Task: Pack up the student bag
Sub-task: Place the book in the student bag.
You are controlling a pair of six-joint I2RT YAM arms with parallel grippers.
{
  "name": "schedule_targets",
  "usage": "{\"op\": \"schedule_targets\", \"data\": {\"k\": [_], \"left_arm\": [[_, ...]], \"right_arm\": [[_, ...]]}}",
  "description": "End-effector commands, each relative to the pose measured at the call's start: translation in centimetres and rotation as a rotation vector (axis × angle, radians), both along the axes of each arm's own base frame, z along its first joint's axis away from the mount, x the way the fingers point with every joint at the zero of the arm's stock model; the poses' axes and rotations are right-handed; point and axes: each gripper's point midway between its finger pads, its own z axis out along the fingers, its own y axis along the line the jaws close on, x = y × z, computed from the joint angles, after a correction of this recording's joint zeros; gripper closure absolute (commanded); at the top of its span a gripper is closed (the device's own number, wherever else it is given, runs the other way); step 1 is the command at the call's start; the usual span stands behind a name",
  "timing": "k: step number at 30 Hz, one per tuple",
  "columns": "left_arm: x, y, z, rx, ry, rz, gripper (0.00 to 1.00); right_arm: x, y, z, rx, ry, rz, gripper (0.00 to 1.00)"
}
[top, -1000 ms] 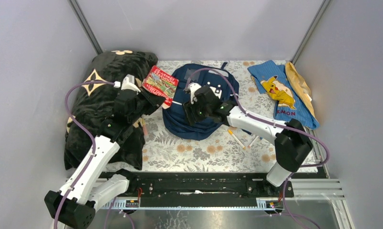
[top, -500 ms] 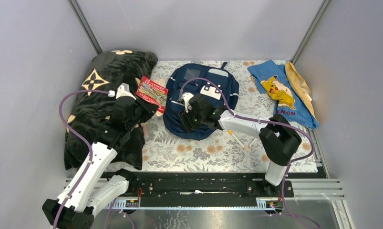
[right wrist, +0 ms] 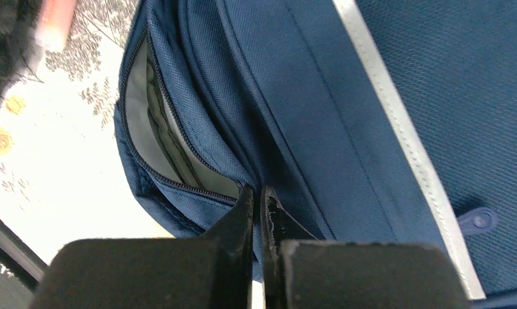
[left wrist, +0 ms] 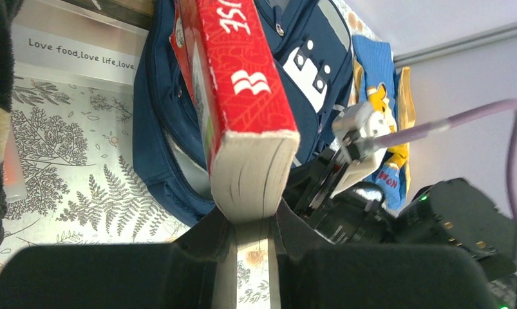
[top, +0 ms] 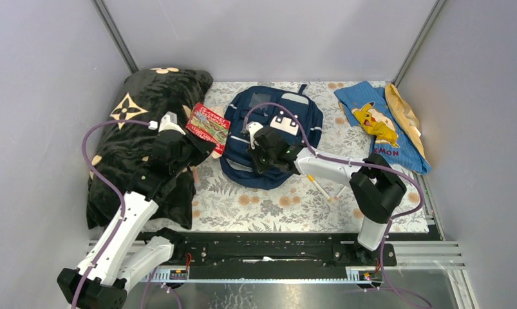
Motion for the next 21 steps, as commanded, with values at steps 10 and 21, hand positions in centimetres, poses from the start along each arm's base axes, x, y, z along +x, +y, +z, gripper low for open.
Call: {"op": "schedule_targets", "data": {"k": [10,21], "left_arm": [[-4.8,-1.7,7.0,-0.089,-0.208,-0.212,1.0],[-11.3,-4.0,6.6,-0.232,-0.122,-0.436,1.0]], "right_arm": [[7.3,-1.4,16.5,0.328,-0.025,-0.218,1.0],[14.6,-3.8,19.8,0.44,-0.01,-0.322,1.0]]}}
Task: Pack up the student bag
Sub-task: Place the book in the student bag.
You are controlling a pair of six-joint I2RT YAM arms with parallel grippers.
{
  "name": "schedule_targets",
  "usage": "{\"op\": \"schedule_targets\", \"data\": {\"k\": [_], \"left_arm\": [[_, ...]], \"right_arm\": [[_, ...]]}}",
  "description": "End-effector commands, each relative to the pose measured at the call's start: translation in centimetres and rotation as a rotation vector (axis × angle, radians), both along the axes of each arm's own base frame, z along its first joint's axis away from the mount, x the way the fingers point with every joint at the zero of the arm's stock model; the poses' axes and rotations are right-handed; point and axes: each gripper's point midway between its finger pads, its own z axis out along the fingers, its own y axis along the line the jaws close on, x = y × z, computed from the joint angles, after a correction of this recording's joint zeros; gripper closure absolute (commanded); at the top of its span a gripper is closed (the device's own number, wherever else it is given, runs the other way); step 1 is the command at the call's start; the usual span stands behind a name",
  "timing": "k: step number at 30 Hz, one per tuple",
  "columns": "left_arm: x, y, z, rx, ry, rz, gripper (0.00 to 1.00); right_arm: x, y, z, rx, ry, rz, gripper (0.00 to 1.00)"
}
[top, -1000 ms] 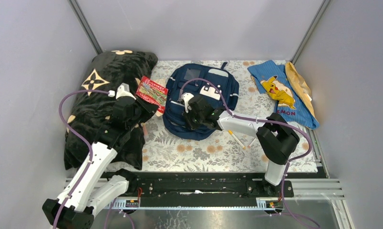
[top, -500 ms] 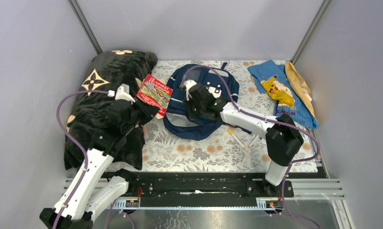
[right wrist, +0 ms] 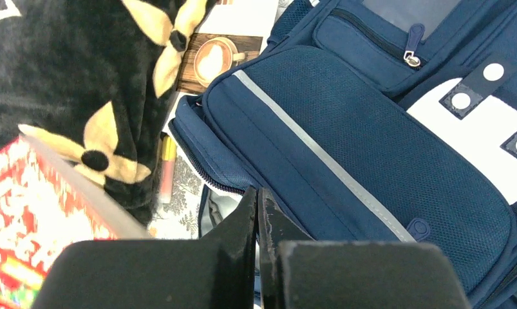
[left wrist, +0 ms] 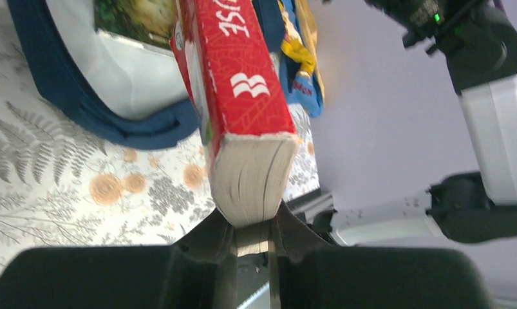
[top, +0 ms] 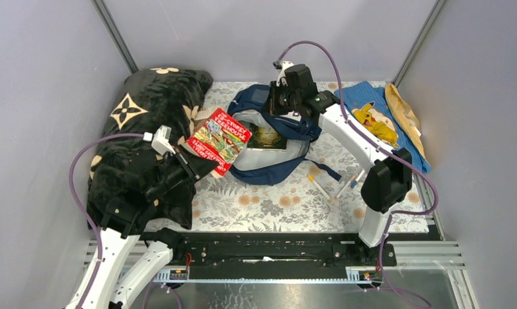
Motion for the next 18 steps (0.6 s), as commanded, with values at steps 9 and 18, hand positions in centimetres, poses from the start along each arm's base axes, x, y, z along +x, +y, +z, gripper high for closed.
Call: {"op": "schedule_targets", "data": {"k": [9,18], "left_arm": [[-1.6,-0.8,-4.6,-0.152,0.142,-0.002,1.0],[0.9,-2.6,-5.0,-0.32,0.077,-0.027,1.0]], "right_arm": [[3.2,0.6,3.8,0.202,-0.025,-0.023,1.0],[-0.2,0.8,4.2,0.253,0.009,0.035,1.0]]}}
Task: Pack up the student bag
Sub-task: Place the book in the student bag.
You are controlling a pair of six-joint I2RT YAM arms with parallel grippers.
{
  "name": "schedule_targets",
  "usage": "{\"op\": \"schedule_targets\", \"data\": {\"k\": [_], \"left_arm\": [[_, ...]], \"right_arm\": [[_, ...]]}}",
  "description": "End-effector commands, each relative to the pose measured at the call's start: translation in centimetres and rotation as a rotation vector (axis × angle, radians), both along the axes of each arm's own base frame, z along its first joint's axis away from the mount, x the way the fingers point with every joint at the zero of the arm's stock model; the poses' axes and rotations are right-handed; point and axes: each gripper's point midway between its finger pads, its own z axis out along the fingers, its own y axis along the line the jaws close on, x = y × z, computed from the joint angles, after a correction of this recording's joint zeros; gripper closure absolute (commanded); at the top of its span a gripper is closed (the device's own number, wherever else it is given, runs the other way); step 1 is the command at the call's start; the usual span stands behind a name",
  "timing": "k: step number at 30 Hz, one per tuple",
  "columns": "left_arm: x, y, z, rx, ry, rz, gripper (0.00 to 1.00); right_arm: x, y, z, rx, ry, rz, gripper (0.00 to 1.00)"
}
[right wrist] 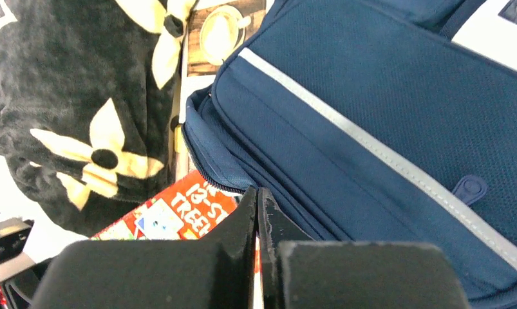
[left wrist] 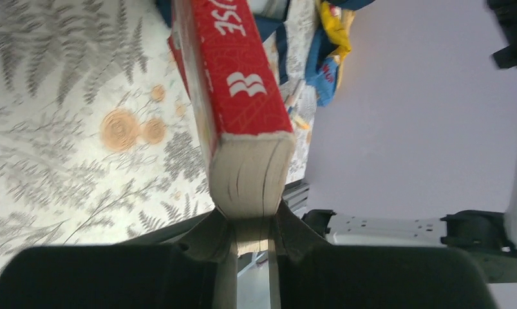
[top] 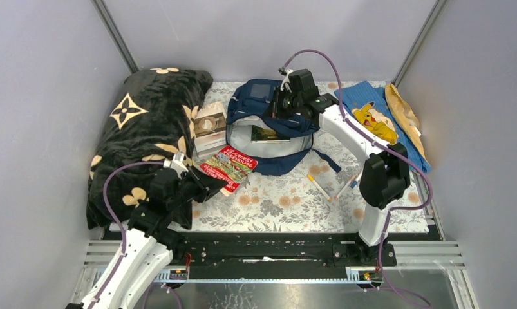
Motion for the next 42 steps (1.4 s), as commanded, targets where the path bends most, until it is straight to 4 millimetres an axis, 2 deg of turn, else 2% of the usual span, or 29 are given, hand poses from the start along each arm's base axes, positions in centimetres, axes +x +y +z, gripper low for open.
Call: {"op": "schedule_targets", "data": {"k": [1,3,6,9,13,18,21,27,32,36,39,42], "left_arm": [[2.6,-1.4,8.2,-0.145,-0.287,-0.02,1.0],[2.9,-1.7,8.7,-0.122,-0.298,-0.04,1.0],[3.1,-2.4,8.0,-0.095,-0.263,-0.089,1.0],[3.4,-3.0,7.3,-0.112,-0.237,-0.116,1.0],[4.0,-3.1,7.7,-0.153,-0.248,-0.09,1.0],[4.6,-4.0,9.3,-0.226,-0.3,-0.084,1.0],[5.0,-4.5,10.3,-0.237,-0.31,-0.083,1.0],[6.0,-6.4,7.8,-0.244,-0.288,-0.071,1.0],[7.5,-7.8,7.8,-0.242,-0.366,-0.044,1.0],[9.0,-8.2,8.7,-0.235,-0.457,0.021,1.0],[10.5,-8.5,8.1,-0.233,-0.452,0.063,1.0],[12.0,-9.8,7.3,-0.229,-0.417,0.051,1.0]], "right_arm": [[-2.0,1.2,7.6,0.168,-0.144,0.05,1.0],[-3.4,1.5,8.4,0.185,-0.151,0.087,1.0],[-4.8,1.6,9.3,0.205,-0.151,0.103,1.0],[-5.5,1.5,10.0,0.224,-0.161,0.094,1.0],[-6.0,1.5,10.0,0.224,-0.158,0.109,1.0],[-5.7,1.7,9.3,0.219,-0.148,0.103,1.0],[-5.6,1.7,9.6,0.227,-0.153,0.097,1.0],[-5.9,1.7,10.2,0.24,-0.161,0.101,1.0],[-6.4,1.5,10.1,0.24,-0.157,0.109,1.0],[-6.7,1.5,9.8,0.241,-0.149,0.114,1.0],[-6.8,1.5,9.9,0.241,-0.151,0.118,1.0],[-6.7,1.4,9.9,0.213,-0.175,0.098,1.0]]}}
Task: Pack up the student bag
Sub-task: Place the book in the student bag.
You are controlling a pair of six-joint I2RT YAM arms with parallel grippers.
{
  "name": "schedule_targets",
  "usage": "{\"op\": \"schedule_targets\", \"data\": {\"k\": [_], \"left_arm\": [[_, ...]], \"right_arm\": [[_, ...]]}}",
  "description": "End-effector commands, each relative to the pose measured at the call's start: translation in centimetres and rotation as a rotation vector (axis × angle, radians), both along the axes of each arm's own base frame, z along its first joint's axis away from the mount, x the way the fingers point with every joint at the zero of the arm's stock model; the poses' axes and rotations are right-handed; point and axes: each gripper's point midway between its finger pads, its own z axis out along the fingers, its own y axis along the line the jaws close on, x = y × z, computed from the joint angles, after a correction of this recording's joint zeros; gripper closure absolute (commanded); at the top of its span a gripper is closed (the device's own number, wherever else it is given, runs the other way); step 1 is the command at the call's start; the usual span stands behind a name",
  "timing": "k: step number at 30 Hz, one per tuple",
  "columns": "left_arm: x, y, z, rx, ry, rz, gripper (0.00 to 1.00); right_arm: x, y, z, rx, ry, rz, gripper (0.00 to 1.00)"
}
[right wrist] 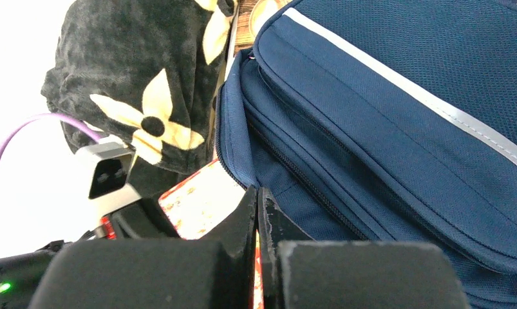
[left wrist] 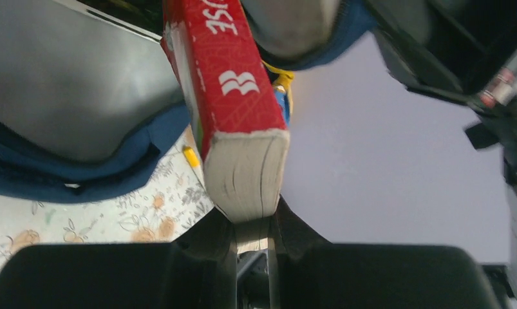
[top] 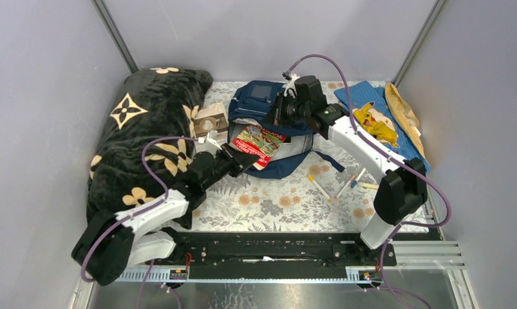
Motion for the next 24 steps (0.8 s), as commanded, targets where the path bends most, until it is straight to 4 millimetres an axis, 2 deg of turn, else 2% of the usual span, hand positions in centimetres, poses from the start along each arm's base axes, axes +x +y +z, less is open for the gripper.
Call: {"op": "schedule_targets", "data": {"k": [1,3,9,14,19,21,24], "left_arm": [[3.6,-1.3,4.8,-0.105,-0.167,0.063,1.0],[4.7,-2.2,3.0,-0.125,-0.114,0.076,1.0],[6.8,-3.1,2.4,-0.212,-0.156,0.157,1.0],[9.9,-4.4,-0.1,-0.162,-0.075,0.227,1.0],[12.5,-6.0,-0.6,-0.294,-0.041,0.27,1.0],[13.4,-6.6,-1.4,-0.325,-0.009,0.296,1.0],[14.7,-6.1,-3.0,-0.316,0.034,0.381,1.0]], "right_arm": [[-1.4,1.1,7.0,0.107,-0.172,0.046,1.0],[-1.5,1.2,7.1,0.105,-0.167,0.056,1.0],[-2.3,1.3,7.8,0.135,-0.165,0.071,1.0],[-2.6,0.9,8.1,0.115,-0.21,0.01,1.0],[-2.7,0.8,8.2,0.134,-0.201,-0.009,1.0],[-2.7,0.9,8.3,0.139,-0.2,-0.008,1.0],[-2.5,1.0,8.3,0.139,-0.193,-0.013,1.0]]}}
